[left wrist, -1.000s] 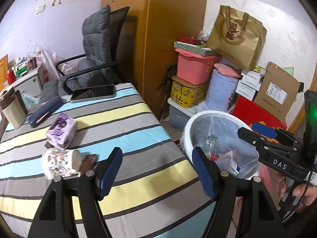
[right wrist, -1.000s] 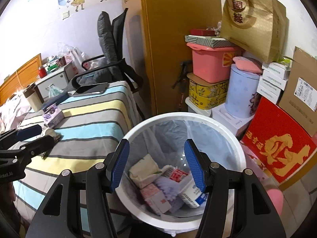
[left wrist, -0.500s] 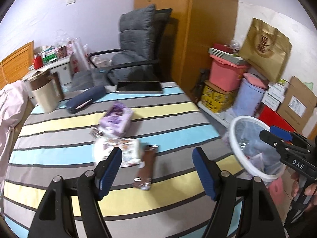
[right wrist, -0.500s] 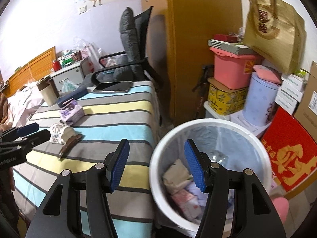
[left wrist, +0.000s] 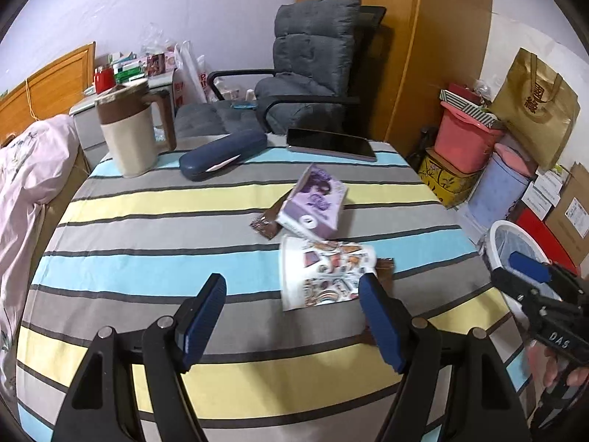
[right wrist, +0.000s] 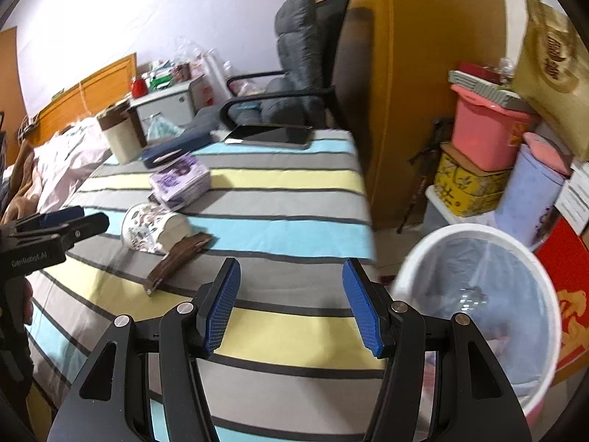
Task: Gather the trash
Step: 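Move both open tools back over the table toward the remaining items, then grasp the brown wrapper with the right tool and lift it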
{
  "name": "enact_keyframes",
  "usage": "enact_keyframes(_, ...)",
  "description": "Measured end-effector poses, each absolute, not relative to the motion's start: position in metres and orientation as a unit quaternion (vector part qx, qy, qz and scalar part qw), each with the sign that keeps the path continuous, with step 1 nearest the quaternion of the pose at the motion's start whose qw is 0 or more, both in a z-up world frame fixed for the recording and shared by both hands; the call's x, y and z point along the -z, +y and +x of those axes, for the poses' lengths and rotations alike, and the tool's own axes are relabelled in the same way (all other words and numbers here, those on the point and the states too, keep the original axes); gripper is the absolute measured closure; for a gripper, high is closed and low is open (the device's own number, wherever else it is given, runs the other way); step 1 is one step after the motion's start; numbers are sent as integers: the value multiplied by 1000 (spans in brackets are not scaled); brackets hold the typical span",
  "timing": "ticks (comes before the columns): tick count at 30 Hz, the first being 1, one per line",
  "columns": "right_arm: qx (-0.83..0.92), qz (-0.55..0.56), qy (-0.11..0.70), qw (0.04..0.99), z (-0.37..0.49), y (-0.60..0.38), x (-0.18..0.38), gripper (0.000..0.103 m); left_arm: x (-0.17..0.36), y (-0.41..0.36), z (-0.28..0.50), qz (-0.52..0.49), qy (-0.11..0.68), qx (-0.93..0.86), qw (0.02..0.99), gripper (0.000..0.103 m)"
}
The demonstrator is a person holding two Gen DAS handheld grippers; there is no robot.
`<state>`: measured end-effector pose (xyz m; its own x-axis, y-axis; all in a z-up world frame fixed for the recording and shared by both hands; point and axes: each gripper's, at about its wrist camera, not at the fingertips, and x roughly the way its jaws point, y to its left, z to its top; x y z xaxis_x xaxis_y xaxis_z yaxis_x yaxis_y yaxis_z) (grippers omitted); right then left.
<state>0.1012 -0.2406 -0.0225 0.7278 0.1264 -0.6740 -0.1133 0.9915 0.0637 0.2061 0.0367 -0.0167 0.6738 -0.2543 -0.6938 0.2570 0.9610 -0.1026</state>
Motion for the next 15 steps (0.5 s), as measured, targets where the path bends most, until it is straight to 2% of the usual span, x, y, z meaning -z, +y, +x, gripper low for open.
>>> enact_keyframes(15, -122, -14, 413, 902, 133, -168, 44, 43, 17, 69, 218, -2, 381, 141, 914, 27)
